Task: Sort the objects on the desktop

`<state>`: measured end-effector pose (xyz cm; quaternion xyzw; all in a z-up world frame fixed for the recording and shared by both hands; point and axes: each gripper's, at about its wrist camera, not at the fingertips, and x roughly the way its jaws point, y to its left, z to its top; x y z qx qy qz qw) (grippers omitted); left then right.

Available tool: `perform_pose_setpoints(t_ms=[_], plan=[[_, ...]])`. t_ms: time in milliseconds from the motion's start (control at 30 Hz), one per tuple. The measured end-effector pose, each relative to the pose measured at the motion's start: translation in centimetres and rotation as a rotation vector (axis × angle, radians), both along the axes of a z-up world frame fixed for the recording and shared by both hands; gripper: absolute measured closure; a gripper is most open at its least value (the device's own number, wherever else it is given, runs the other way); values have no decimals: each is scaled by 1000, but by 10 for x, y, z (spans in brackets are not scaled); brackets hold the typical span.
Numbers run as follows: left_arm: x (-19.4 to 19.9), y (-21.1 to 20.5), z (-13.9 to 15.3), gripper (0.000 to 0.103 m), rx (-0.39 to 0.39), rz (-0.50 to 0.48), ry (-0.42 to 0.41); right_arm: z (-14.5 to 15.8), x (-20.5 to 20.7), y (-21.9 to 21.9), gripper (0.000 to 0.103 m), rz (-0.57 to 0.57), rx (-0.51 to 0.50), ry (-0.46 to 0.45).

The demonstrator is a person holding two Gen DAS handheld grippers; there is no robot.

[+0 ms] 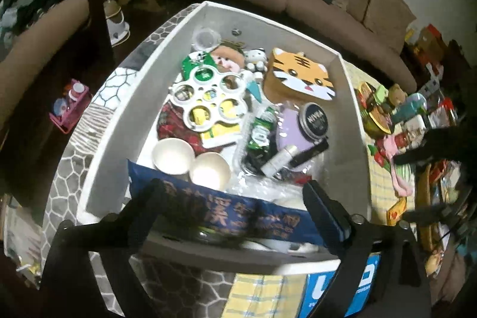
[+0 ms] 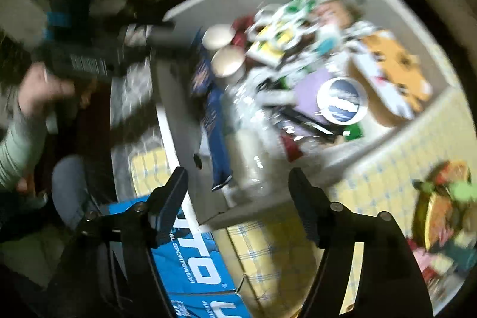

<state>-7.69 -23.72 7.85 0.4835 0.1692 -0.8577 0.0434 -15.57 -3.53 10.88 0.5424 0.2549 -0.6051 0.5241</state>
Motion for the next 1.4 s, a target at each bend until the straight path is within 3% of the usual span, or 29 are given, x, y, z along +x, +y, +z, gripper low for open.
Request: perform_pose_setpoints(t_ms=[67,133,300,400,600,733,833,1000,1067,1167,1333,1400], plan=[[5,12,7,0,14,-23,24,16,2,16,13,-62,-34,4],[9,30,15,0,15,-49,43,27,5,29,0,-103,-51,33],[10,80,25,0,24,-137,51,28,16,93,0,-257,0,108],[9,116,23,0,60,-194,45,18,10,140,0,-436,40,125],[-2,194,11,0,69,-308,45,-2,6,240,0,-735,7,159],[-16,236,0,0,77,-350,42,-14,8,283,0,-876,-33,196],[-31,265,-8,0,45,-368,45,-26,4,302,3,-955,-24,242],[-61,303,-28,0,1,-392,18,-60,-11,315,7,-1003,4,233],[-71,314,-37,0,5,-401,5,-75,-17,319,17,-1024,-5,216],[-85,327,-50,0,4,-411,-18,-99,-28,325,21,-1055,11,198],[-99,339,-68,0,32,-423,-49,-116,-36,320,28,-1045,67,267],[-102,339,-74,0,63,-422,-67,-124,-41,313,38,-1022,93,254]])
